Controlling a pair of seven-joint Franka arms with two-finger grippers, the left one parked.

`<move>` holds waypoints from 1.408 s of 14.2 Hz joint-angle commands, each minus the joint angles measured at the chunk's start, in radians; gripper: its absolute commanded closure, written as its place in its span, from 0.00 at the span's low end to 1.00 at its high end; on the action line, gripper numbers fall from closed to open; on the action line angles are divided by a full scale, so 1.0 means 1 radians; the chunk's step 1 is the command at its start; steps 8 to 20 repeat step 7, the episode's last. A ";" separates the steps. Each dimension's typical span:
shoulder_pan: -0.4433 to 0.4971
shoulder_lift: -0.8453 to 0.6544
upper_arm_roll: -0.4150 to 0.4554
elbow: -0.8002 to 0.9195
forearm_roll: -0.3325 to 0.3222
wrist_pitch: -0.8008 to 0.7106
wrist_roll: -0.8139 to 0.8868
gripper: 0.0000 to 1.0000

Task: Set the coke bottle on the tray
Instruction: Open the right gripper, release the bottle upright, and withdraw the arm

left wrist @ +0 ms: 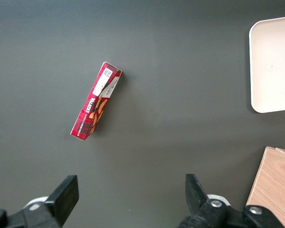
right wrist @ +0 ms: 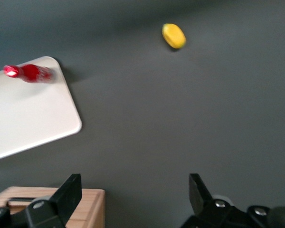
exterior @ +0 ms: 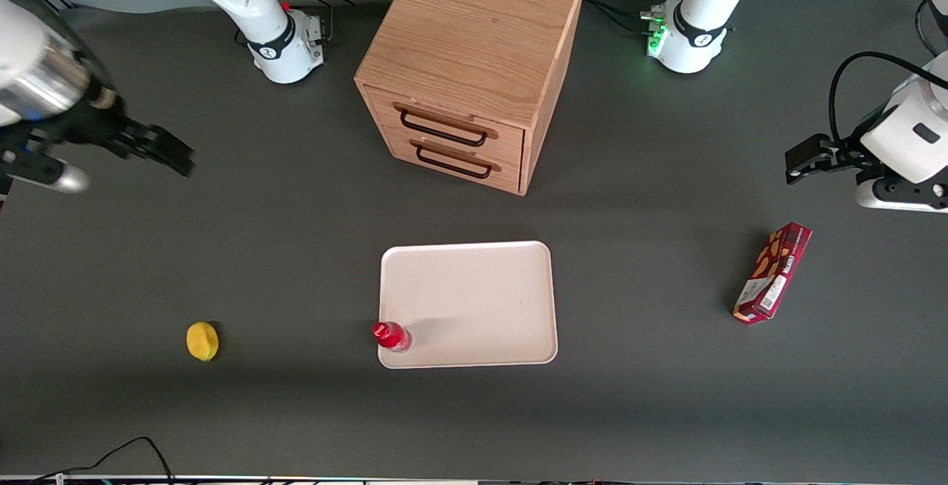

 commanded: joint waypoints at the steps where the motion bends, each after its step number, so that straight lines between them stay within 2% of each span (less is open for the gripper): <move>1: -0.008 -0.292 -0.113 -0.438 0.042 0.176 -0.170 0.00; 3: -0.008 -0.341 -0.121 -0.523 0.042 0.207 -0.179 0.00; 7: -0.010 -0.268 -0.139 -0.401 0.099 0.137 -0.149 0.00; 20: -0.010 -0.268 -0.139 -0.401 0.099 0.137 -0.149 0.00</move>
